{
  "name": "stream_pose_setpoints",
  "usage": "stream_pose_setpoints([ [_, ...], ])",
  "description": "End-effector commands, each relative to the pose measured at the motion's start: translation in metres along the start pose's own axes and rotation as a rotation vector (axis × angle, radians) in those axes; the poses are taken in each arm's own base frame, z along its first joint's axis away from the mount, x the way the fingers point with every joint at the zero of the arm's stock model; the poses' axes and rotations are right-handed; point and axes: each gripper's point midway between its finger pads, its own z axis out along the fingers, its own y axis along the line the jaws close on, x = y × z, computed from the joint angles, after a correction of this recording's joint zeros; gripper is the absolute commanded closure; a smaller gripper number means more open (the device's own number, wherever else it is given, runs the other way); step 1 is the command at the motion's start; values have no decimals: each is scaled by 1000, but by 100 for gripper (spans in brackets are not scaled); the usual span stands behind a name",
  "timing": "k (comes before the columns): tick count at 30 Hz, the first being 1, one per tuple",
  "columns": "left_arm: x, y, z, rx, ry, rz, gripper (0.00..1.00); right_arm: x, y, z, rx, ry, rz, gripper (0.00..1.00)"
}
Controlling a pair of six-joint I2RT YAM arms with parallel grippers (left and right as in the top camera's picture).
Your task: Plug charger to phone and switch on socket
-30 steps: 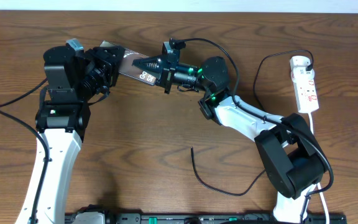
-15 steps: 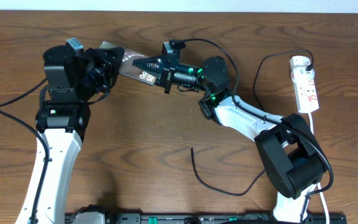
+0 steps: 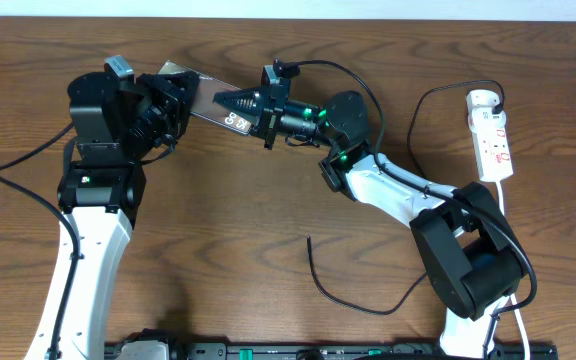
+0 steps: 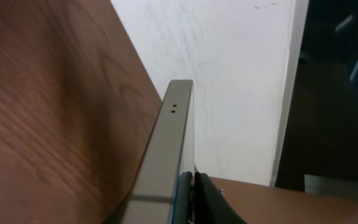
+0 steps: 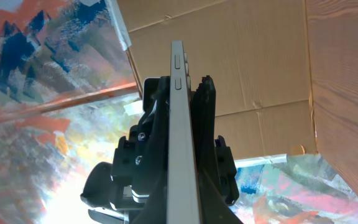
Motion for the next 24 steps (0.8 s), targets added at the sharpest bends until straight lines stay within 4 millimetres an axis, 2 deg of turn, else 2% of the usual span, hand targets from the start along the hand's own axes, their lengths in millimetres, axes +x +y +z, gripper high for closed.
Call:
stream_pose_setpoints([
  [1,0,-11,-3,42,9,13,81,9,9,3,-7,33,-15,99],
  [13,4,-19,-3,74,30,41,81,8,9,3,-11,26,-15,99],
  [15,4,-19,-3,75,32,43,86,8,9,3,-11,26,-15,99],
  [24,4,-19,-3,76,32,47,92,8,9,3,-11,27,-15,99],
])
